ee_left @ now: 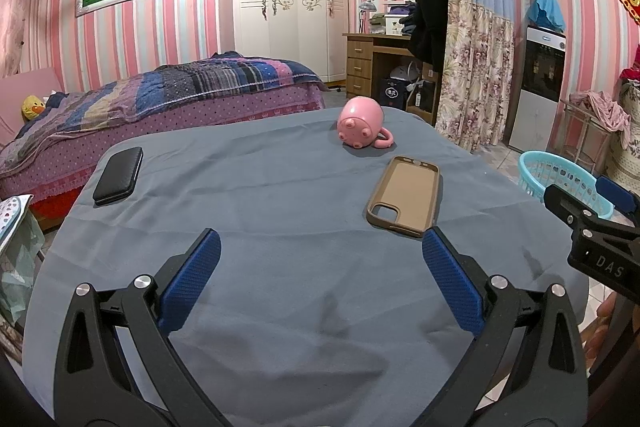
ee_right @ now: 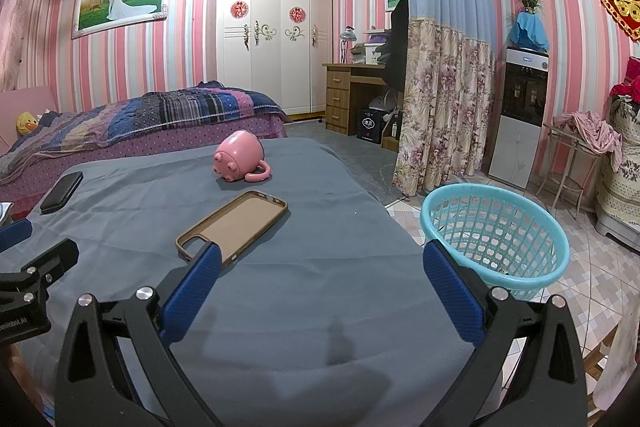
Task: Collect trash
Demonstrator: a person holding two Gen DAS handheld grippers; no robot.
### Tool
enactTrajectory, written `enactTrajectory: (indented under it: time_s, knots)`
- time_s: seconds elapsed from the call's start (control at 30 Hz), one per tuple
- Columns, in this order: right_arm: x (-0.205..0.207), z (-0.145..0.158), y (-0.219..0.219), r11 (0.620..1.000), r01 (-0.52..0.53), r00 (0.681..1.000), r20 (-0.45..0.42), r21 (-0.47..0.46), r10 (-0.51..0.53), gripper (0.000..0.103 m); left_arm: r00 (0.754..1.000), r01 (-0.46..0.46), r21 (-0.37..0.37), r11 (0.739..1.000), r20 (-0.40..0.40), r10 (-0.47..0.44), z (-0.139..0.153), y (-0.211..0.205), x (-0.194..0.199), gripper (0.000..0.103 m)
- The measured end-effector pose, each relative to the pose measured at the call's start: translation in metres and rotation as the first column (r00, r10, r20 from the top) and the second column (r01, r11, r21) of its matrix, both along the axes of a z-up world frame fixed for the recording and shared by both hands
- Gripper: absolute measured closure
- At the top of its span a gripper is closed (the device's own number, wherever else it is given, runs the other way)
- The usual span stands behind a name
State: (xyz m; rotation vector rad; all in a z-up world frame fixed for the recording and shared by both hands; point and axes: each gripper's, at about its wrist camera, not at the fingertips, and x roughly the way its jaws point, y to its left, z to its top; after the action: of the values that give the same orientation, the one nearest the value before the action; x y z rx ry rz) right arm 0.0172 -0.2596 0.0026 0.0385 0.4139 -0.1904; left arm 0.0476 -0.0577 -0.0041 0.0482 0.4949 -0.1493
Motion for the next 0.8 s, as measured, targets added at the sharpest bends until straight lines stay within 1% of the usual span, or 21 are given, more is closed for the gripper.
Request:
enactTrajectory:
  time_s: [0.8]
  knots:
    - [0.0002,-0.0005,0.0001,1.0,0.0,1.0,0.001,0.001,0.0,0.004,1.0,0.0,0.003,1.0,0.0,0.0,-0.0009,-0.0001,-0.0006,0.005]
